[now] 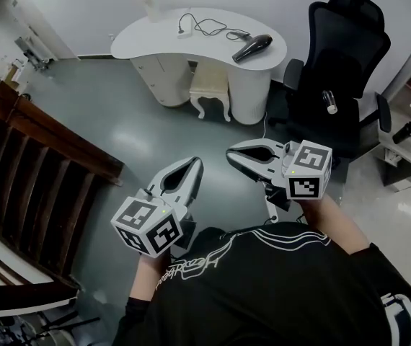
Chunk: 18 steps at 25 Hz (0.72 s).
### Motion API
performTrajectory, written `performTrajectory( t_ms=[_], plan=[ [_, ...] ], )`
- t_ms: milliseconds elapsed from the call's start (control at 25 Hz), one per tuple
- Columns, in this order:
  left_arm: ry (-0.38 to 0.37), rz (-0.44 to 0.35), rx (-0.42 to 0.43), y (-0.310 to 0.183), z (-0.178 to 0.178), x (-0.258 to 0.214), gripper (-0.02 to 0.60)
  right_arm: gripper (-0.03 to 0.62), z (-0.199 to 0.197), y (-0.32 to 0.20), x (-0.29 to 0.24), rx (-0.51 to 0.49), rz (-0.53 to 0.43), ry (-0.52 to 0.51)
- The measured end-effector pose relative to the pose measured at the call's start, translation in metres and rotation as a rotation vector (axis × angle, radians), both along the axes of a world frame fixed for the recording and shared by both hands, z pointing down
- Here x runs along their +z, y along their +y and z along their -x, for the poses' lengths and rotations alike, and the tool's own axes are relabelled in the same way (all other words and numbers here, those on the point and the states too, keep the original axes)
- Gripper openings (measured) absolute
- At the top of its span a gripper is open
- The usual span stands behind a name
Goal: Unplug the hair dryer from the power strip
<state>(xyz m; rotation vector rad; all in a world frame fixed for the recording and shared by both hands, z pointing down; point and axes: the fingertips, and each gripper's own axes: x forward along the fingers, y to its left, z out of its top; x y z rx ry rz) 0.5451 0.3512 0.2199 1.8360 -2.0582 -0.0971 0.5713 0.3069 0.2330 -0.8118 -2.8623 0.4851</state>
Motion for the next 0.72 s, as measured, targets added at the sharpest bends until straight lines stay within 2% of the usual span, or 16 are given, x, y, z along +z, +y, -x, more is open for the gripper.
performTrajectory(
  t_ms=[280,400,560,720],
  plan=[
    [0.020,0.002,-0.017,-0.003,0.019,0.011,0.002,-0.003,0.014,-0.003,0.003,-0.034,0.017,-0.044],
    [0.029,0.001,-0.020,-0.012,0.037,0.015,0.002,-0.003,0.030,-0.018,0.007,-0.015,0.038,-0.037],
    [0.044,-0.006,-0.012,-0.022,0.072,0.021,0.002,-0.003,0.064,-0.031,0.014,0.010,0.042,-0.018],
    [0.063,-0.001,0.001,-0.039,0.125,0.030,0.002,-0.003,0.115,-0.047,0.021,0.024,0.055,0.002]
  ],
)
